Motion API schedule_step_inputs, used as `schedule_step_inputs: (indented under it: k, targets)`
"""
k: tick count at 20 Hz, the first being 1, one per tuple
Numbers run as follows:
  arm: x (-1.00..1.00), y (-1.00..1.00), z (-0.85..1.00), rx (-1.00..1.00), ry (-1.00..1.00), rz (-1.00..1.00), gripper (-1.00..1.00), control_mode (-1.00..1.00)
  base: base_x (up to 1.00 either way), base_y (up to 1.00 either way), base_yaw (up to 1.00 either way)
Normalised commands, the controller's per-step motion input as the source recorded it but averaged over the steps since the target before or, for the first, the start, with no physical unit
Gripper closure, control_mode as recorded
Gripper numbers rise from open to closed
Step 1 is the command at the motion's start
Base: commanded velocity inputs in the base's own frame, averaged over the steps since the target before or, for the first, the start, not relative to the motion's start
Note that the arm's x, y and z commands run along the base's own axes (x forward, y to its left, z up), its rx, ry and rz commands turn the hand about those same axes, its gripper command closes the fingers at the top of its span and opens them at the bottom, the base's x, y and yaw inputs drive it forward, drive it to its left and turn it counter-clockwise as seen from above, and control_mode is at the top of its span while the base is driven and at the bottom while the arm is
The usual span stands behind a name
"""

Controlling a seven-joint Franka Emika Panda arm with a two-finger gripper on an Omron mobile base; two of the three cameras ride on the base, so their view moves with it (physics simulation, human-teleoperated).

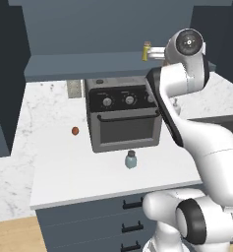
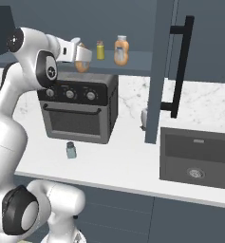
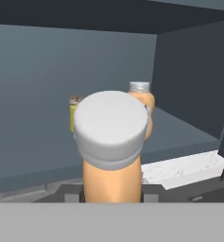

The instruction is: Put the shaker and condiment bottle from the counter next to their counterparts in the cabinet.

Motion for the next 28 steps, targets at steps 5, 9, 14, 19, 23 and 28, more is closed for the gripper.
schedule_step_inputs:
  k: [5, 9, 14, 19, 23, 28]
  targets:
    - [0.36, -0.14, -0.11, 0.00, -0.03, 0.00, 1.00, -1.00, 0.00, 0.00, 0.00]
    - [0.26, -0.13, -0.10, 0.00, -0.03, 0.00, 1.00, -1.00, 0.00, 0.00, 0.00]
    - [0.32, -0.14, -0.02, 0.00, 0.00, 0.00, 1.00, -1.00, 0.00, 0.00, 0.00]
    - [0.25, -0.14, 0.00, 0.00, 0.00, -0.01, 1.00, -1.00, 0.00, 0.00, 0.00]
    - [0.21, -0.05, -0.01, 0.00, 0.00, -0.02, 1.00, -1.00, 0.00, 0.00, 0.00]
    - [0.20, -0.04, -0.04, 0.00, 0.00, 0.00, 1.00, -1.00, 0.00, 0.00, 0.00]
